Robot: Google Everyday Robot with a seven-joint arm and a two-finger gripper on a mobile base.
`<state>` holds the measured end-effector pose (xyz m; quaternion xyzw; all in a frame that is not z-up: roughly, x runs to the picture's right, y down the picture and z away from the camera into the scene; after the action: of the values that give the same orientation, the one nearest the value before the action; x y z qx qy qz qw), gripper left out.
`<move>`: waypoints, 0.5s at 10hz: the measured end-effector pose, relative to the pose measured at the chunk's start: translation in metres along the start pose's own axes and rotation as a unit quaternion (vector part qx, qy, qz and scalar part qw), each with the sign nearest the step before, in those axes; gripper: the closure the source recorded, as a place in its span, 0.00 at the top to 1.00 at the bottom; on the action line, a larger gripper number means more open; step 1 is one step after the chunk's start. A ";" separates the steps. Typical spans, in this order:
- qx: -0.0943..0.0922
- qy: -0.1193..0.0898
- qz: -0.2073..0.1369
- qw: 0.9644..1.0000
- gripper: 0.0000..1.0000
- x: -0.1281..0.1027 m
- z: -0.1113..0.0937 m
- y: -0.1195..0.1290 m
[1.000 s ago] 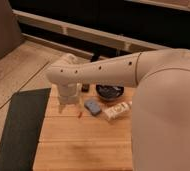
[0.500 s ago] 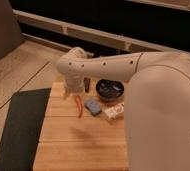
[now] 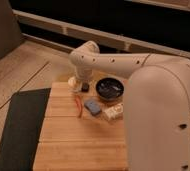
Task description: Place the eraser on the white sponge
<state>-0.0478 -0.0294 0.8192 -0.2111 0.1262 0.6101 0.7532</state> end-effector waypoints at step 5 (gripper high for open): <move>0.048 -0.001 -0.034 0.998 0.65 -0.029 -0.016 -0.021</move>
<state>-0.0326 -0.0657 0.8221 -0.1781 0.1470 0.5774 0.7831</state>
